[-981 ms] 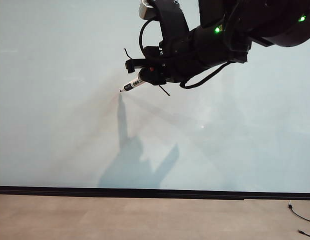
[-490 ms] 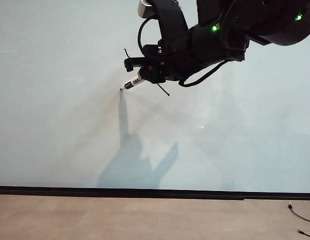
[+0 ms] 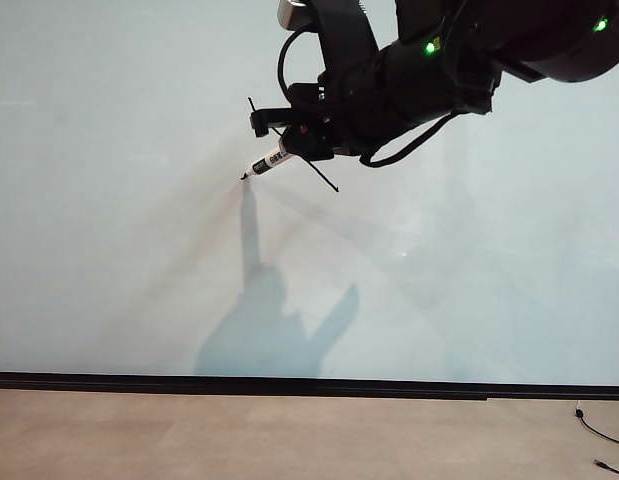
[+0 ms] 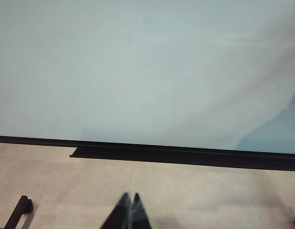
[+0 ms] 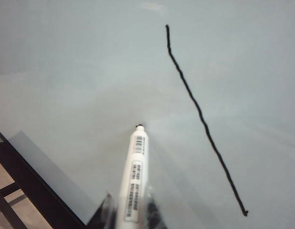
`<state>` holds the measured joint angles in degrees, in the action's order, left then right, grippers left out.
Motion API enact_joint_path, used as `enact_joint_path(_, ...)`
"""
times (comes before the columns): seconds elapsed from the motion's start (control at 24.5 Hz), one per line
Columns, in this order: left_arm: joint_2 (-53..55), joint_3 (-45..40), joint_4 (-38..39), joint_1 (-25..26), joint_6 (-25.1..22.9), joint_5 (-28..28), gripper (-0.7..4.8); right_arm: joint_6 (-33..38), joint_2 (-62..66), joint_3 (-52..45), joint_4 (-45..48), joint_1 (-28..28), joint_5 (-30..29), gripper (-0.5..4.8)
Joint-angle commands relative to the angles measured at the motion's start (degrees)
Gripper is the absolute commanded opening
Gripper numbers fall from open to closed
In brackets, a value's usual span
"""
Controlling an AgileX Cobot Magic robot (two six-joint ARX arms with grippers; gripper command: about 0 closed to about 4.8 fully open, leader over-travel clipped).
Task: Pick up the pen on the shelf to the right of the whiteboard and draw a cross mark.
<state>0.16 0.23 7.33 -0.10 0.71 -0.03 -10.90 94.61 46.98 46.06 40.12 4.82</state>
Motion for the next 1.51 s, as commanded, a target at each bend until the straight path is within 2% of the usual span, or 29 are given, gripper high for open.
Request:
enact_joint_path(0.04, 0.0, 0.2, -0.5, 0.0, -0.3, 0.2, -0.05, -1.2, -1.8, 0.3, -0.8, -0.5, 1.8, -0.04)
enact_joint_path(0.69, 0.0, 0.2, -0.5, 0.0, -0.3, 0.2, -0.04, -2.6, -5.7, -0.2, -4.1, -1.7, 3.2, -0.04)
enact_joint_path(1.51, 0.0, 0.2, -0.5, 0.0, -0.3, 0.2, -0.04, -3.9, -12.3, -4.5, -3.9, -3.4, 5.9, -0.04)
